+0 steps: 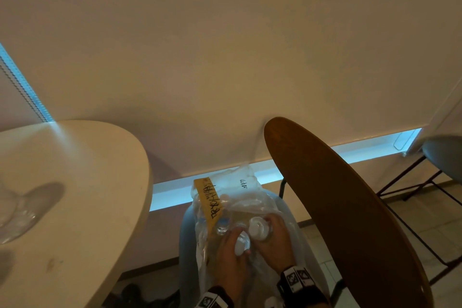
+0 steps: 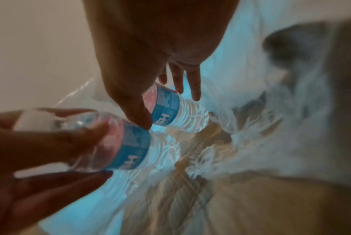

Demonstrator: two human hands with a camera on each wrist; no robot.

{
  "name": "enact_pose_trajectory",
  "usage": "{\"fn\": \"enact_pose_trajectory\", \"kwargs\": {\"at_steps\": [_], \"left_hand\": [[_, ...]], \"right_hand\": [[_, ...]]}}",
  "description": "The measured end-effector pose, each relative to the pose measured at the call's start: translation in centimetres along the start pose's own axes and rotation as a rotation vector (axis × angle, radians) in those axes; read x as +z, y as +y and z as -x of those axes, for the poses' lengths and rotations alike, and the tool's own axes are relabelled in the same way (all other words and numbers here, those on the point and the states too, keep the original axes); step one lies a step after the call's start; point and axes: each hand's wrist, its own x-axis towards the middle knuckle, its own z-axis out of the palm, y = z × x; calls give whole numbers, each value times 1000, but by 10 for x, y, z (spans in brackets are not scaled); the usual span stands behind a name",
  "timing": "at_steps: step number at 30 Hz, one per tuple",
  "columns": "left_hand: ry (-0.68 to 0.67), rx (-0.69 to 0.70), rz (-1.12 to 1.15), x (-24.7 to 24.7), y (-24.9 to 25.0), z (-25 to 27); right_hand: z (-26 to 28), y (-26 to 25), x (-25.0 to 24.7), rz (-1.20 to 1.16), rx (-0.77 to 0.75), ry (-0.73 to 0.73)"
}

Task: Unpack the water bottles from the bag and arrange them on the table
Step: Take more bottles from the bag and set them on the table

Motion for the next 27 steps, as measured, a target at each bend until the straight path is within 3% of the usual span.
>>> {"fn": "enact_pose_trajectory", "kwargs": {"at_steps": [3,5,13,17,21,27], "left_hand": [[14,-6,-2,-11,5,9],[19,-4,44,-21,11,17],[97,-23,113,-71,45,51],[175,15,53,-115,80,71],[269,88,-11,-161,121,90],[444,176,-156,-232,174,113]], "right_hand": [[9,22,6,-19,46,-70],[17,26,1,10,-3,-62],[58,-32,-47,-95,-22,34],[72,-78,-74,-128,-172,117],[82,-142,-102,-123,-417,142],[88,-244,-120,-255,-651,79]]}}
